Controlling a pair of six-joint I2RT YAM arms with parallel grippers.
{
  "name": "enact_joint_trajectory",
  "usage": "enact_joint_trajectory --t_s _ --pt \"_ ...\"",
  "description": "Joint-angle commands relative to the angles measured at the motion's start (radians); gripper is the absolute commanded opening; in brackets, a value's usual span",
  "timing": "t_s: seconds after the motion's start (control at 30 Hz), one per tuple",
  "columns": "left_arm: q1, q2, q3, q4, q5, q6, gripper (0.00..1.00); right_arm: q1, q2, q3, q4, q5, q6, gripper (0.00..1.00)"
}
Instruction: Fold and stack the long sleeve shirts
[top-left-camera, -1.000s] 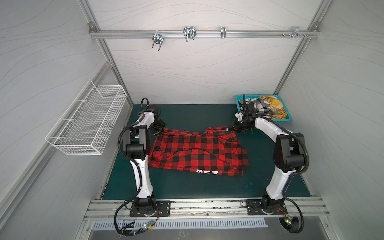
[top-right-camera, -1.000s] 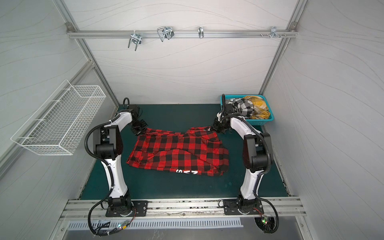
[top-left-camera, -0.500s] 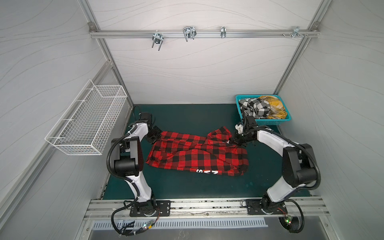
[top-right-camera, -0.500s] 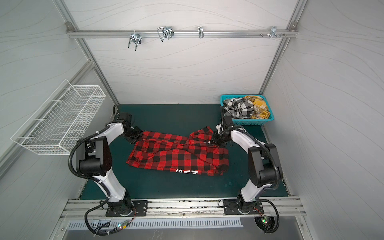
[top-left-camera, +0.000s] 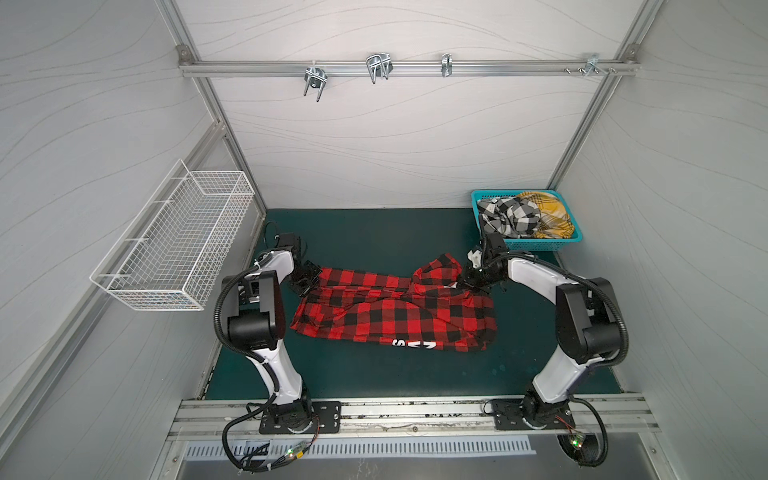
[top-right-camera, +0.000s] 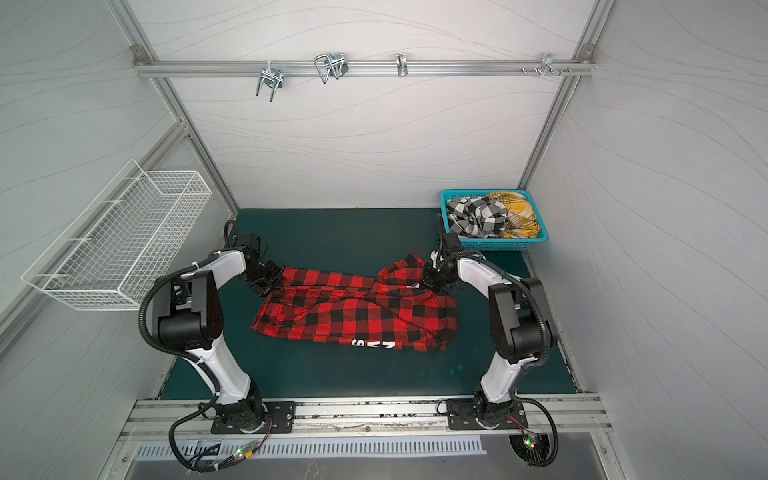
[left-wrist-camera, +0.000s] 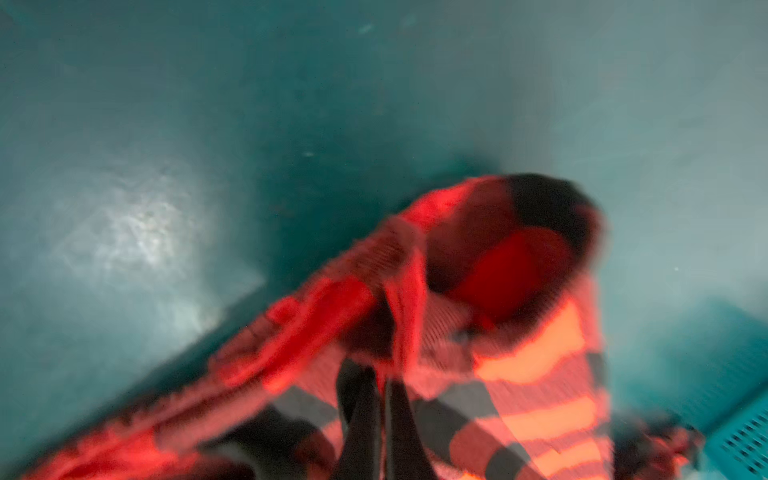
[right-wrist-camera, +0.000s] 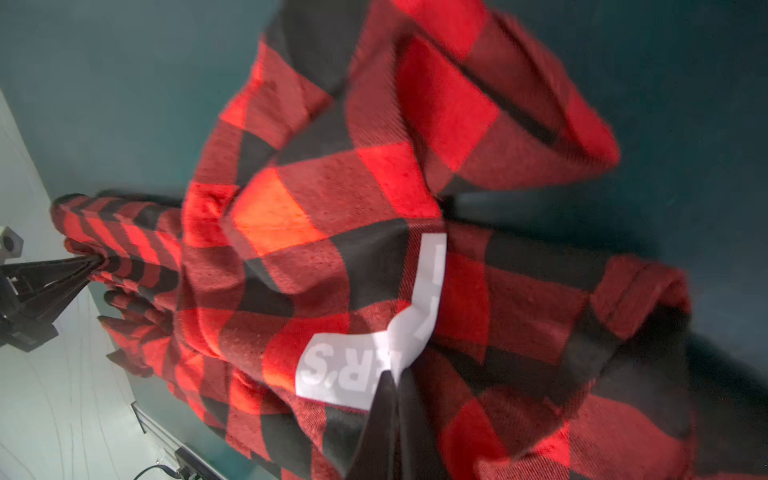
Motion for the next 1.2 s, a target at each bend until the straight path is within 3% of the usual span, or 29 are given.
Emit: enact_joint_trajectory --t_s 0.0,0.17,0.4,0.43,0.47,0.53,0.67,0.87,1.0,1.17 --pt "0.005 -0.085 0.047 -0.019 0.032 -0.016 0.0 -0.013 -0.014 0.039 -0.05 0.028 -0.011 0.0" --pt "0.006 -0.128 -0.029 -0.025 -0.033 -0.004 0.0 -0.014 0.013 0.032 -0.043 0.035 -0.009 0.0" --pt "0.006 -0.021 -0.107 -0.011 -0.085 -0.004 0.0 0.021 0.06 -0.027 0.009 0.026 -0.001 0.0" --pt "0.006 -0.004 -0.103 -0.018 -0.084 -0.003 0.04 0.026 0.067 -0.021 0.002 0.02 -0.004 0.0" --pt "0.006 0.004 -0.097 -0.022 -0.086 -0.004 0.15 0.029 0.07 -0.012 -0.009 0.021 -0.008 0.03" --pt "0.005 -0.011 -0.085 -0.03 -0.089 -0.008 0.32 0.03 0.056 0.001 -0.029 0.025 -0.011 0.21" --pt "0.005 -0.134 -0.048 -0.054 -0.105 -0.011 0.44 0.03 -0.001 0.07 -0.107 0.066 -0.026 0.57" --pt "-0.051 -0.281 0.015 -0.147 -0.143 -0.002 0.5 0.0 -0.022 0.246 -0.234 0.132 -0.039 0.63" --pt "-0.15 -0.229 0.071 -0.167 -0.133 -0.017 0.45 -0.022 0.037 0.348 -0.259 0.135 -0.043 0.65" --pt "-0.225 -0.111 0.102 -0.104 -0.105 -0.068 0.37 -0.031 0.217 0.543 -0.343 0.134 -0.087 0.66"
